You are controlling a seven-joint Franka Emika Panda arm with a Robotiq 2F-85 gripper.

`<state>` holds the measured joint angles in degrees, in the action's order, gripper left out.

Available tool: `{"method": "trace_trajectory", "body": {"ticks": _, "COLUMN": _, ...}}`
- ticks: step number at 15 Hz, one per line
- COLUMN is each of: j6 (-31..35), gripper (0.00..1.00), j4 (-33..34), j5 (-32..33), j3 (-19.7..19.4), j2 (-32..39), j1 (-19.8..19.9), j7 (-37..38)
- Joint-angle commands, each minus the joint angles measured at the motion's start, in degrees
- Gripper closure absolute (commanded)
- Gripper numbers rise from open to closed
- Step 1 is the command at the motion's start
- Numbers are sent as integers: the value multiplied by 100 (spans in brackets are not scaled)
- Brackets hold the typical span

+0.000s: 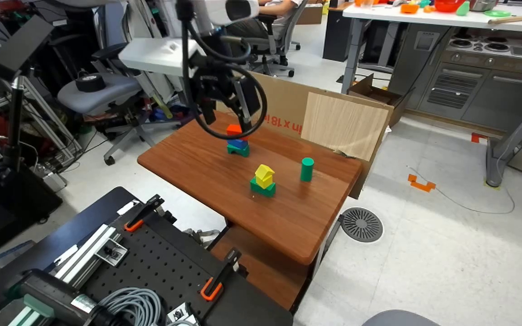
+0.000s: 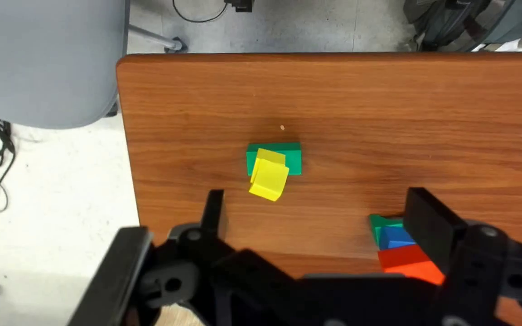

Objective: Pick up the green object on the far right side of the table and put it on the middle of the table

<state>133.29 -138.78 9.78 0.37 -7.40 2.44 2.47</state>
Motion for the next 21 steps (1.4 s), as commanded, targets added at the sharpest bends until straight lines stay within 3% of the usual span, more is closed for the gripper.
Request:
{"method": "trace_trajectory", "body": {"ticks": 1, "j6": -203, "gripper": 0, "j4": 1182, "j5": -70, "j3": -60, "j2": 1459, "j1": 7, "j7": 552}}
{"method": "trace_trajectory", "body": {"ticks": 10, "j6": -496, "gripper": 0, "j4": 3070, "j5": -568, "j3": -424, "j2": 3447, "j1": -29, "j7": 1268}}
{"method": "trace_trajectory", "body": {"ticks": 16, "j6": -1507, "gripper": 0, "j4": 4211, "j5": -610, "j3": -818, "j2": 4242, "j1": 112, "j7": 1443}}
{"method": "trace_trajectory", "body": {"ticks": 21, "j6": -1986, "gripper": 0, "j4": 4938, "j5": -829, "j3": -875, "j2": 4804, "j1": 273, "j7": 1486}}
